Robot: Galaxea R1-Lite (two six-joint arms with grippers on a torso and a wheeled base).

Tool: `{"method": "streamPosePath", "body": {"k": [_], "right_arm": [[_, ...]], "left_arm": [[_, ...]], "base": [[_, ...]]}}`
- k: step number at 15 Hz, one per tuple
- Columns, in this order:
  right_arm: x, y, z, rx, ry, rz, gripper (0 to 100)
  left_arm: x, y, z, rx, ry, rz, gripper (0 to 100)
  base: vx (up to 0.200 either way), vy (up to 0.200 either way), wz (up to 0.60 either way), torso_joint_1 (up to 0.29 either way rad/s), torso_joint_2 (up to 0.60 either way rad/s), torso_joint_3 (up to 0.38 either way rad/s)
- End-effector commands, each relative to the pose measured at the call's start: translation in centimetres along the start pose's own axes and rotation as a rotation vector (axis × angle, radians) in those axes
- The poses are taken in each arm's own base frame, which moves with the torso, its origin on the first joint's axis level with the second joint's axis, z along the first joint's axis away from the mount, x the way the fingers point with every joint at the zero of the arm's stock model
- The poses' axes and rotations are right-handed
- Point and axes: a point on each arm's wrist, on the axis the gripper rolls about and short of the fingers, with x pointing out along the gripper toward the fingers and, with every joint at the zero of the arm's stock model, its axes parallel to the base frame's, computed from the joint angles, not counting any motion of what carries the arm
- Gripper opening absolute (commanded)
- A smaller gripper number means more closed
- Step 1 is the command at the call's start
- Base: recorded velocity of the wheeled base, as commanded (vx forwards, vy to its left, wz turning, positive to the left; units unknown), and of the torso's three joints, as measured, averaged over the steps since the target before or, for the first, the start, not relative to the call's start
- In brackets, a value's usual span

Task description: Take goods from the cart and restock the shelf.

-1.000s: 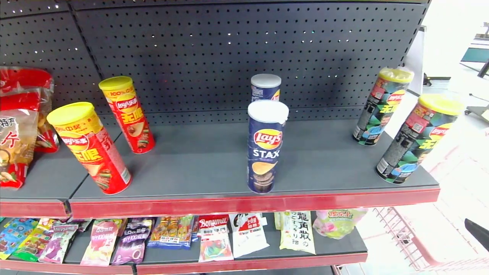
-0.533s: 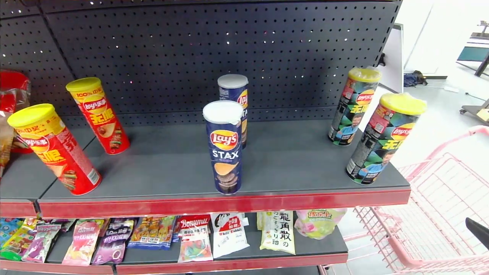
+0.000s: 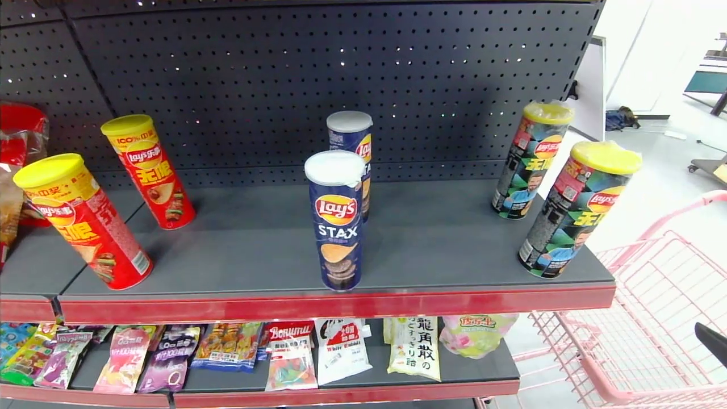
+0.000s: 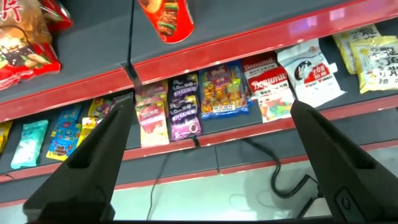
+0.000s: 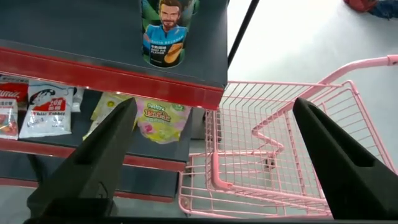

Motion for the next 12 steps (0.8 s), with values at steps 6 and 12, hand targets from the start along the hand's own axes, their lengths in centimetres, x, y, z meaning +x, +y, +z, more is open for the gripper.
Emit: {"method": "streamPosePath", "body": {"k": [6,12], "right_arm": [[0.0,0.0,-0.1,-0.001,0.002,-0.002,100],[-0.1,-0.1,-0.2,0.001,0.007,-0.016,100]], "left_arm": [[-0.6,-0.2,-1.2,-0.005,-0.030,0.007,100],[-0.3,-0.4,-1.7,-0.003,-0.014,0.003,100]], "base": [[0.000,0.000,0.00,0.000,0.00,0.000],[0.000,0.000,0.00,0.000,0.00,0.000]]}}
